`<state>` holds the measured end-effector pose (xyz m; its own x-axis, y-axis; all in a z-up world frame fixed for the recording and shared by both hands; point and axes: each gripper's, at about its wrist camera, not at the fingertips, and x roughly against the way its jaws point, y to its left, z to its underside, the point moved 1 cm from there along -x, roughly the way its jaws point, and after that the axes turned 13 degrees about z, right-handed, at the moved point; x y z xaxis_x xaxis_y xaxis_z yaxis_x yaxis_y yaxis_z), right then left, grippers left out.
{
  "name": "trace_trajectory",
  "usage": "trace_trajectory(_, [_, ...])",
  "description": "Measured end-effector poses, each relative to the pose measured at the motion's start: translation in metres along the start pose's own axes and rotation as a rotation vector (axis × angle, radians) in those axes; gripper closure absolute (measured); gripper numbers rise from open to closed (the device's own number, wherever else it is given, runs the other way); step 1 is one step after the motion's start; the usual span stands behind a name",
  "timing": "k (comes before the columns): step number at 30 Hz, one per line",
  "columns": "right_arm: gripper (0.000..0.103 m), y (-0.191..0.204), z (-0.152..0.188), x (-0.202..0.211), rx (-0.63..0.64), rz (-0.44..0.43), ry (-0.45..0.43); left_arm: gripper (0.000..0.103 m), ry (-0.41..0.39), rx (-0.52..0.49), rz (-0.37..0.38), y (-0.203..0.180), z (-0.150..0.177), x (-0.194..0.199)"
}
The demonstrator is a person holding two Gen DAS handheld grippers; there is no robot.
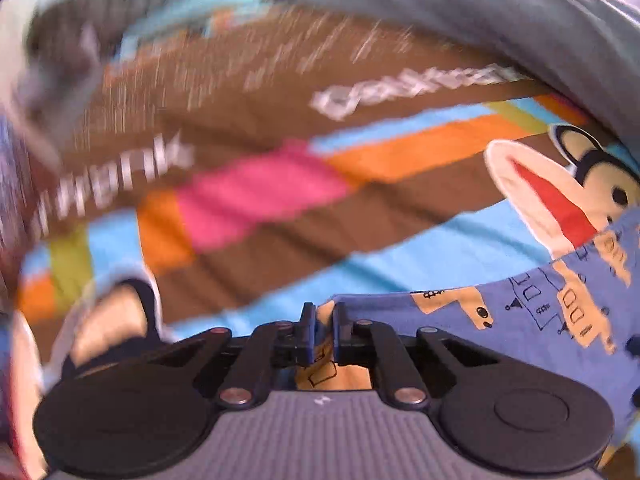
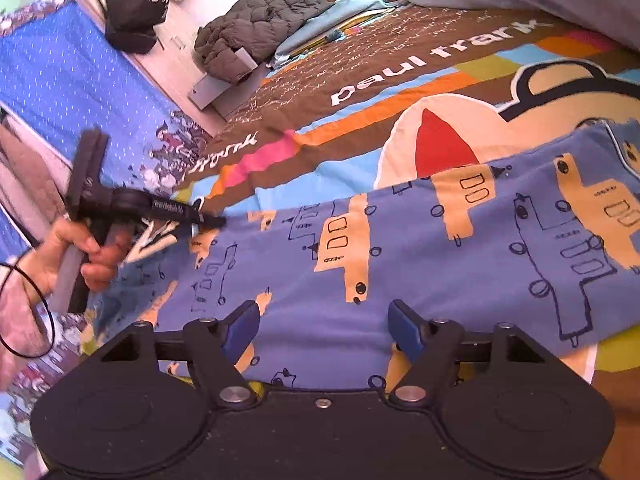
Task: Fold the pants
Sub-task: 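Open both grippers and smooth the folded pants flat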
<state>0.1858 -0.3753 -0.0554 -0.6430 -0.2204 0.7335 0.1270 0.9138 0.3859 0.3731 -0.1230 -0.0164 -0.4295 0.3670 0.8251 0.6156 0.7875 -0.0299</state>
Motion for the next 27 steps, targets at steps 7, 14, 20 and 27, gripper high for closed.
trace_trajectory(7, [0.029,-0.010,0.002,0.000,-0.036,-0.027,0.010,0.080,-0.030,-0.121,-0.203,-0.030,0.022,-0.029])
trace_trajectory(14, [0.025,-0.026,-0.034,0.022,0.058,0.000,-0.106,0.045,-0.251,-0.113,-0.130,-0.074,0.040,0.030])
trace_trajectory(20, [0.028,-0.060,-0.068,-0.020,0.081,0.055,-0.045,0.037,-0.080,-0.057,-0.101,-0.068,0.092,0.018])
trace_trajectory(27, [0.041,-0.145,-0.080,0.016,-0.235,0.201,-0.112,0.029,-0.105,0.161,-0.086,-0.001,0.138,0.080])
